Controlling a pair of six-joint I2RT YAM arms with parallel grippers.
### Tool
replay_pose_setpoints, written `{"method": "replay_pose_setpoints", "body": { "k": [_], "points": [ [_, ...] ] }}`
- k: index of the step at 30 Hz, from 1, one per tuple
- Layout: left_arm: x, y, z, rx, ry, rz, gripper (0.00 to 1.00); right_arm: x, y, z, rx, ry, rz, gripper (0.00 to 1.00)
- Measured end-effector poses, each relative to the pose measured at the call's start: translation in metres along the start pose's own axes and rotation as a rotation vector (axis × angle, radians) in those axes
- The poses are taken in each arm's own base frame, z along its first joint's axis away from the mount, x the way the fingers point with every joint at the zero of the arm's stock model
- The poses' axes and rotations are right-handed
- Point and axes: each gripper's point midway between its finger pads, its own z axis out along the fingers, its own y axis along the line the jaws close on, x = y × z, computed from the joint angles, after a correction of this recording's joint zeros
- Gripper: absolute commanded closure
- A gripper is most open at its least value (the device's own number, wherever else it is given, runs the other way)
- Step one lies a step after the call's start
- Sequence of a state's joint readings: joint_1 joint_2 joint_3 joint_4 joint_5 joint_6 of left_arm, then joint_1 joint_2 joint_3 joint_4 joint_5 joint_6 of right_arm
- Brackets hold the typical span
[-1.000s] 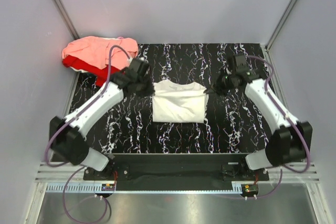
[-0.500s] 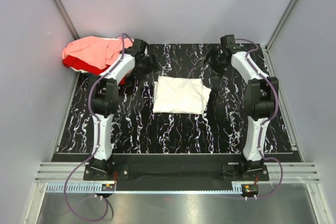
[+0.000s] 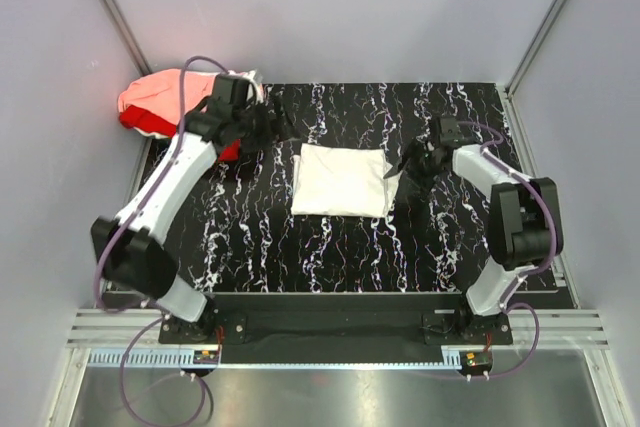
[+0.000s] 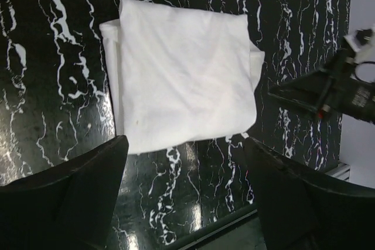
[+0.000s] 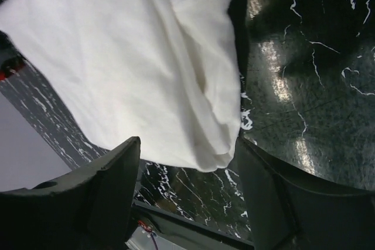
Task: Fold and stack the t-shirts
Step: Neatly place the folded tshirt to the corner
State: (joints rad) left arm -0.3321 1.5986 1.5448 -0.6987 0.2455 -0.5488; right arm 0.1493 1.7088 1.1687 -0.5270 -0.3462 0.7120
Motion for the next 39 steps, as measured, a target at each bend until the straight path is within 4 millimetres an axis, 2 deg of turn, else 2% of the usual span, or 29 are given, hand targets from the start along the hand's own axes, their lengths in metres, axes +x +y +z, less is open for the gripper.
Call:
{"method": "replay_pose_setpoints", "body": {
  "k": [3,7,10,14,17,18,20,24,27,29,33,35,39],
  "points": [
    [0.016,0.002,-0.037,0.006,-0.039,0.012,0.14,0.009,-0.017,0.024,0.035,0.061,0.025,0.31],
    [0.047,0.014,-0.087,-0.002,-0.089,0.025,0.12,0.012,-0.024,0.046,0.036,0.100,0.039,0.33],
    [0.067,0.022,-0.126,-0.014,-0.141,0.041,0.10,0.014,-0.020,0.056,-0.004,0.128,0.056,0.34],
    [0.081,0.030,-0.164,-0.033,-0.211,0.060,0.08,0.012,-0.011,0.063,-0.057,0.135,0.059,0.46],
    [0.094,0.042,-0.182,-0.066,-0.233,0.069,0.08,0.014,-0.007,0.072,-0.086,0.148,0.062,0.69],
    [0.098,0.046,-0.184,-0.079,-0.234,0.071,0.07,0.016,-0.005,0.075,-0.094,0.155,0.062,0.84],
    [0.108,0.059,-0.186,-0.116,-0.234,0.076,0.06,0.021,-0.003,0.082,-0.105,0.176,0.061,0.98],
    [0.131,0.090,-0.178,-0.212,-0.198,0.083,0.05,0.012,0.007,0.090,-0.112,0.182,0.049,1.00],
    [0.147,0.105,-0.171,-0.244,-0.170,0.087,0.04,-0.009,0.008,0.091,-0.083,0.154,0.036,1.00],
    [0.154,0.109,-0.167,-0.246,-0.156,0.088,0.04,-0.036,0.006,0.089,-0.060,0.113,0.035,1.00],
    [0.158,0.106,-0.162,-0.204,-0.163,0.097,0.04,-0.110,-0.015,0.075,0.031,-0.020,0.025,1.00],
    [0.158,0.099,-0.161,-0.159,-0.165,0.112,0.03,-0.152,-0.032,0.063,0.102,-0.110,0.018,1.00],
    [0.158,0.085,-0.159,-0.069,-0.174,0.143,0.02,-0.217,-0.070,0.037,0.247,-0.248,0.015,1.00]
  ]
}}
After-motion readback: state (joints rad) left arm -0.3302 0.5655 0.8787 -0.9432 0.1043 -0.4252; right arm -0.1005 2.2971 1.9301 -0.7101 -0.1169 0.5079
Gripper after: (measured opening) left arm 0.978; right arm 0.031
